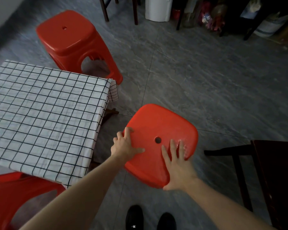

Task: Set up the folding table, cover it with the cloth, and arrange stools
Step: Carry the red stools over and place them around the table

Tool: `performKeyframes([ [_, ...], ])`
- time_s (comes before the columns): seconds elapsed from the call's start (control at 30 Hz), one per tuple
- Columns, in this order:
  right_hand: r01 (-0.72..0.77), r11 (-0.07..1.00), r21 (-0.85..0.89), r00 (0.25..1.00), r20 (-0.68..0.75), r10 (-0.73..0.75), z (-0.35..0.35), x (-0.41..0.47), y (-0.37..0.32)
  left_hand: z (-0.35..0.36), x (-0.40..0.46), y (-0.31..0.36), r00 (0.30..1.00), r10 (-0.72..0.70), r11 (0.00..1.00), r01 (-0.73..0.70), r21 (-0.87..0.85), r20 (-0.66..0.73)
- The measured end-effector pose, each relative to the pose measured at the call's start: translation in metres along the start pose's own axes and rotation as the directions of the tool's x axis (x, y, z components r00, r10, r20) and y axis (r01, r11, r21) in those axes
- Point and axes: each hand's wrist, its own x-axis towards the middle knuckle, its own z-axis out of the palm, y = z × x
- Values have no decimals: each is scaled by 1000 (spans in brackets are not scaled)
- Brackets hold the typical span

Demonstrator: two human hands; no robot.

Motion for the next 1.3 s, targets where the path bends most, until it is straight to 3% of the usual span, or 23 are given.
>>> performKeyframes([
  [0.17, 80, 992, -96, 997, 21, -78, -9, -3, 32, 16, -21, 11, 993, -119, 992, 119, -38, -9],
  [0.37, -96, 992, 84, 992, 88, 88, -15, -7, 36, 32, -35, 19, 999, -26, 999, 27, 25, -30],
  [0.6, -55, 970, 239, 993, 112, 29, -7, 0, 41, 31, -37, 2, 994, 72, 995, -78, 66, 79],
  [0.83, -13, 966, 258, 999, 50, 0, -15, 16, 40, 18, -22, -1, 998, 65, 998, -65, 10, 8],
  [1.3, -69, 965, 255, 997, -2, 72, -22, 23, 37, 13, -19, 10, 998, 54, 994, -57, 98, 30],
])
